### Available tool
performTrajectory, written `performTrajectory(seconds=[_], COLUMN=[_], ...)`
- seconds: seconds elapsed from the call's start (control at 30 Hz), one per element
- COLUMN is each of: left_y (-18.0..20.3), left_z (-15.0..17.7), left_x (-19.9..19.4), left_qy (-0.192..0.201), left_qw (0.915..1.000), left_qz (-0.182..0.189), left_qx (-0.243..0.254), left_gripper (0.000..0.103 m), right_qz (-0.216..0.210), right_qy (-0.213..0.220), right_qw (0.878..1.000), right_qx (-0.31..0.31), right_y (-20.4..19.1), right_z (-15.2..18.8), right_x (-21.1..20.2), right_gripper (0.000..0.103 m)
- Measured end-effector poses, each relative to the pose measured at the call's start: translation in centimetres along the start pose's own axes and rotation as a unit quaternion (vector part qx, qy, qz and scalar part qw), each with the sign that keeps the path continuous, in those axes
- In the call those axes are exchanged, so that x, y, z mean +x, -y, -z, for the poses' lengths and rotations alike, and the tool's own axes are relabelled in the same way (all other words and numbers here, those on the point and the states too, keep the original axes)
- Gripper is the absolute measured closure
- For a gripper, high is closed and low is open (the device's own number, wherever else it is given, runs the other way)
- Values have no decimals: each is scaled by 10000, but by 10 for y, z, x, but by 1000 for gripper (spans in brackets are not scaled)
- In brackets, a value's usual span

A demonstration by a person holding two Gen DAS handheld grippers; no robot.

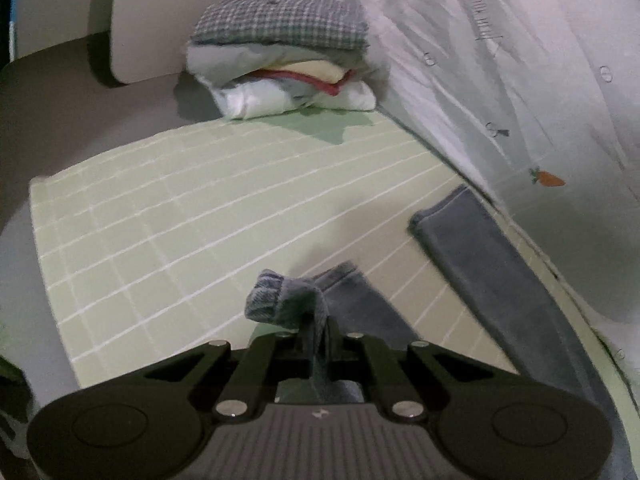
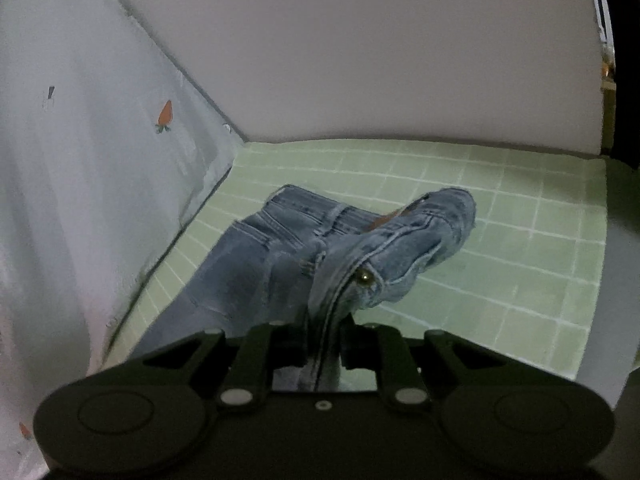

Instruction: Fold clothes

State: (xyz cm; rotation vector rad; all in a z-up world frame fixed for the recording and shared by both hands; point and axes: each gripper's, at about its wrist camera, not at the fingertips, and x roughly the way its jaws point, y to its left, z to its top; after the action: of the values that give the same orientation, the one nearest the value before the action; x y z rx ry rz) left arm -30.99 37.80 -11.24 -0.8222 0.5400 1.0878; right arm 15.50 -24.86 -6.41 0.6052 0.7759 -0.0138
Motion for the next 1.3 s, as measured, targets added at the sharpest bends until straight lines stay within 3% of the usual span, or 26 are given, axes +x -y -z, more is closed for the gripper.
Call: performTrajectory(seconds=[0.23, 0.4, 0.53, 0.73, 1.0, 1.1, 1.2, 1.3], left_y=[40, 91, 130, 163, 205, 220, 230, 237], left_z=[-32, -55, -52, -46, -63, -59, -48, -36], left_x=[-1, 7, 47, 93, 119, 146, 177, 199], left_qy=[349, 708, 652, 340, 495, 319, 73, -6], left_qw=[9990, 9939, 9853, 9810, 9704, 9669, 9576, 9475], left_qz=[233, 119, -256, -427, -600, -723, -940, -1079], left_qx=[136, 837, 1560, 1861, 2289, 2424, 2722, 3011], left_gripper=[98, 98, 98, 98, 97, 97, 98, 98], right_qz=[-498, -1016, -831, -582, -635, -487, -196, -171], right_qy=[222, 522, 425, 133, 215, 199, 8, -207], right_qw=[9973, 9921, 9954, 9981, 9976, 9985, 9997, 9996], right_qx=[501, 515, 228, 128, 153, 167, -119, -77], right_y=[-22, -54, -79, -105, -135, -138, -141, -138], right_z=[-20, -39, -42, -41, -60, -61, -49, -39], right_x=[-5, -7, 25, 75, 110, 128, 152, 171], right_gripper=[89, 89, 89, 88, 88, 88, 88, 88])
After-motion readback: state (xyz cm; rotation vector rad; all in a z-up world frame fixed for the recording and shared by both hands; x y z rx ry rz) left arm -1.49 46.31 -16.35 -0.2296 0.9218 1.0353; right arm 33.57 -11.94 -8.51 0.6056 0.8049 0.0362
